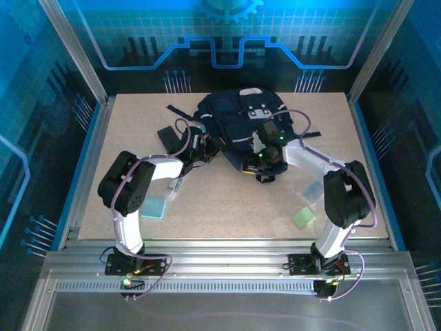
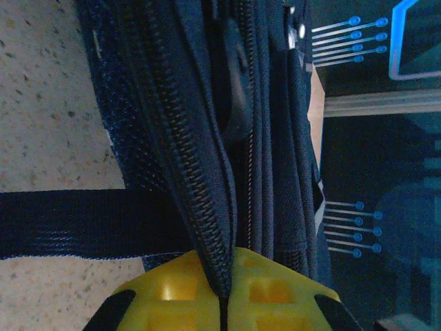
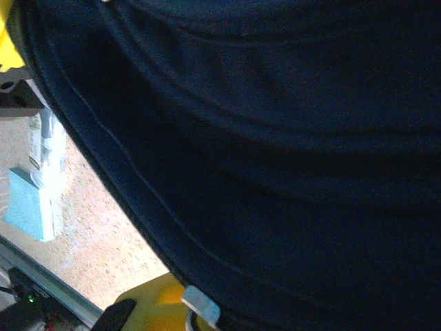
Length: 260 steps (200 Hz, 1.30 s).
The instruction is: Pack the student bag
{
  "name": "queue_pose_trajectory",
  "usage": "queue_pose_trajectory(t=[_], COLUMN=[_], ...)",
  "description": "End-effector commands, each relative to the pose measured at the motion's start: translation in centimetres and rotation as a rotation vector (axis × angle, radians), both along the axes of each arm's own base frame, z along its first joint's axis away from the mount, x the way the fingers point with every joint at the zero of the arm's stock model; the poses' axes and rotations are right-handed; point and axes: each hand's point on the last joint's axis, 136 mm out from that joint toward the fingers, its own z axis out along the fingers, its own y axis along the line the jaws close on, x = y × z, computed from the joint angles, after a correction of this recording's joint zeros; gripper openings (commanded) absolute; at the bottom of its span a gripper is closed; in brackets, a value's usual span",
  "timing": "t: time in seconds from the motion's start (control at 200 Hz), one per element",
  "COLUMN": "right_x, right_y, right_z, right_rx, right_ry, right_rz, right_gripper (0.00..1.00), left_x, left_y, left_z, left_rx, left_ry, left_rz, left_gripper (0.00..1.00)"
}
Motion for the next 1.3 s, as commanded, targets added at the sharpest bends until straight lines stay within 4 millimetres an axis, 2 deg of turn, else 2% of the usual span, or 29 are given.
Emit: queue_pose_trajectory(t=[0.0,0.195,0.4,0.48,0.575,0.715,0.76,0.81,0.87,0.91,0.991,1.146,1.296], right_x=[-3.7,-2.8,-2.6,-2.2,-2.0,-2.2,-2.2,-2.0,-1.5,-0.9,0.2,2.6,4.6], right_y=[-5.5,-9.6,-12.3,-12.4,-9.9,-3.7,-1.1,1.5,4.3,5.9,8.6,12.5,13.7], right_z=[-0.4,1.1,1.4,1.4,1.3,1.1,1.2,1.3,1.4,1.7,1.9,3.0,4.3], right_rx=[-0.174,-0.298,-0.398,-0.401,-0.292,-0.111,-0.03,0.038,0.096,0.121,0.154,0.218,0.246], right_ry=[0.116,0.09,0.106,0.089,0.078,0.069,0.065,0.059,0.044,0.027,0.002,-0.051,-0.102], right_rz=[0.01,0.015,0.036,0.023,0.041,0.116,0.142,0.161,0.18,0.189,0.208,0.232,0.217], right_gripper=[0.0,0.0,0.0,0.0,0.0,0.0,0.0,0.0,0.0,0.0,0.0,0.0,0.0], left_x=[0.8,1.4,2.7,3.9,5.8,8.3,9.0,9.4,9.4,9.1,7.9,3.9,-0.9], left_y=[3.9,5.4,6.2,6.9,7.4,6.7,6.4,6.1,5.9,6.1,7.2,10.3,11.7], left_z=[0.0,0.5,1.3,1.2,1.3,1.9,2.1,2.2,2.4,2.3,2.3,2.4,1.9], left_rx=[0.081,0.097,0.165,0.171,0.168,0.159,0.147,0.135,0.13,0.135,0.145,0.129,0.111], left_ry=[-0.03,-0.039,-0.081,-0.087,-0.08,-0.08,-0.08,-0.065,-0.049,-0.031,-0.007,0.034,0.079], left_rz=[0.055,0.048,0.017,0.013,0.01,-0.011,-0.015,-0.021,-0.034,-0.03,-0.009,0.057,0.113], left_gripper=[0.0,0.0,0.0,0.0,0.0,0.0,0.12,0.39,0.65,0.77,0.89,0.93,0.93])
